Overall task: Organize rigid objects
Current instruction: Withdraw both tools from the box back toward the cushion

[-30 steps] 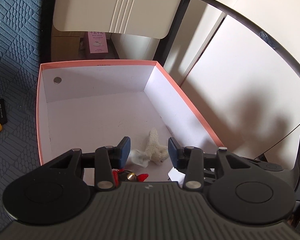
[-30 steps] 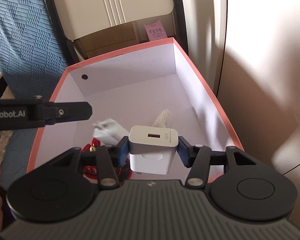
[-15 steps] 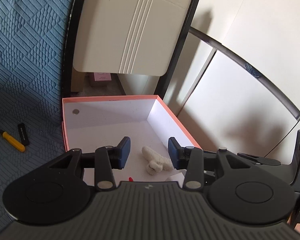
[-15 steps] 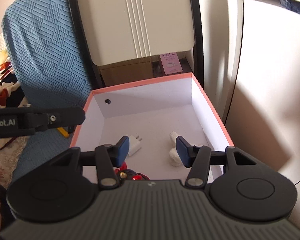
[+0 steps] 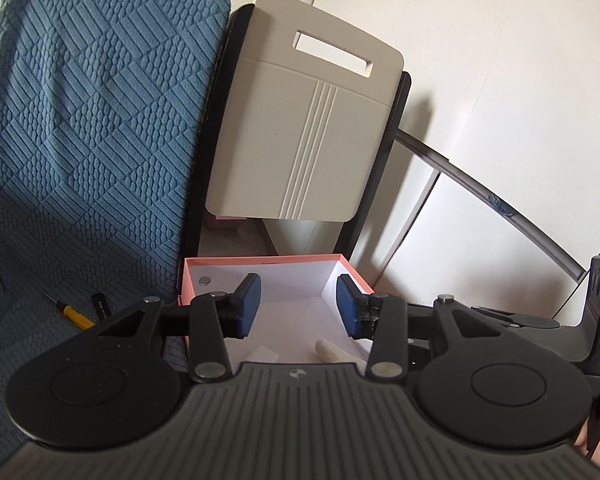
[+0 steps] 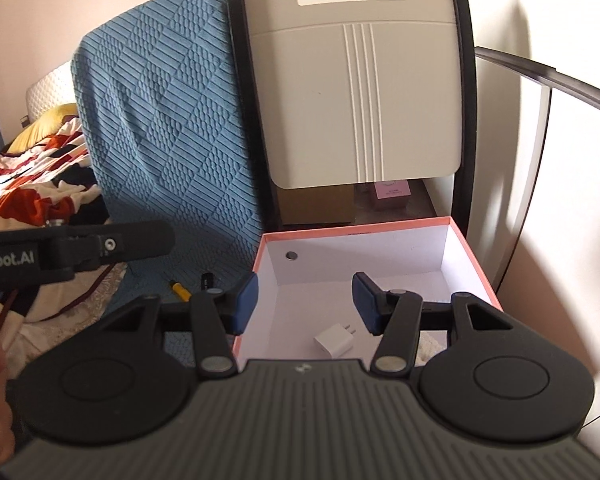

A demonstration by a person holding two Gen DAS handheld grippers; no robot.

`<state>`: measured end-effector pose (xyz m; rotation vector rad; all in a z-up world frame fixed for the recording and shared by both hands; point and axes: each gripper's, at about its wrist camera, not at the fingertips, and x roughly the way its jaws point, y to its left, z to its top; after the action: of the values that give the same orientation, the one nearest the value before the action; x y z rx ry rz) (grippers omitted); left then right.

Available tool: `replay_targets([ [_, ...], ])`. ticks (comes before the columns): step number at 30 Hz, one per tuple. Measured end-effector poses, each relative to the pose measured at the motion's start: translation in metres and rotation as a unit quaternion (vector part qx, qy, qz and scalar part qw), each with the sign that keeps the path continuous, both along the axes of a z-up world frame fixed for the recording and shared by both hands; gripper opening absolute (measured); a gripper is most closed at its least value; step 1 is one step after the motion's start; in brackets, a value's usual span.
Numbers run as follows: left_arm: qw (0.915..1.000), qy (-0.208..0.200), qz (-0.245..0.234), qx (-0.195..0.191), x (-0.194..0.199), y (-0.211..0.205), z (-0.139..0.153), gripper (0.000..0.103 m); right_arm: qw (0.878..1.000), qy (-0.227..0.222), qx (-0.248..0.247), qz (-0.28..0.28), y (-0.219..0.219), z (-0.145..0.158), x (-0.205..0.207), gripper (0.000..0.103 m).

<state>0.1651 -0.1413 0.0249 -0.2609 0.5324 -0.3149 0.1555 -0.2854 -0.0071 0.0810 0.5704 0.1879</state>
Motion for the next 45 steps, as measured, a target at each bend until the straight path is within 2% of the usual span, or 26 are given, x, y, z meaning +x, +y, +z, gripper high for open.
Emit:
replay_targets([
  [5,0.9997,-0.009,0.02,0.012,-0.01,0.019,-0.001,0.048,1.0,-0.005,-0.008,0.019,0.024,0.005,-0.007,0.055],
  [16,0.9974,-0.01,0.071,0.006,-0.035,0.087,-0.016,0.048,0.998,0.004,-0.022,0.051,0.082,0.002,-0.015,0.055],
  [21,0.9948,-0.003,0.098,0.029,-0.039,0.113,-0.034,0.048,0.997,0.014,-0.026,0.075,0.112,-0.008,-0.015,0.055],
  [32,0.9889,0.029,0.146,-0.009,-0.05,0.19,-0.066,0.048,0.993,0.042,-0.037,0.103,0.154,-0.035,-0.009,0.055],
  [45,0.9877,0.054,0.145,-0.022,-0.048,0.206,-0.095,0.048,0.99,0.074,-0.048,0.112,0.186,-0.067,-0.009,0.055],
])
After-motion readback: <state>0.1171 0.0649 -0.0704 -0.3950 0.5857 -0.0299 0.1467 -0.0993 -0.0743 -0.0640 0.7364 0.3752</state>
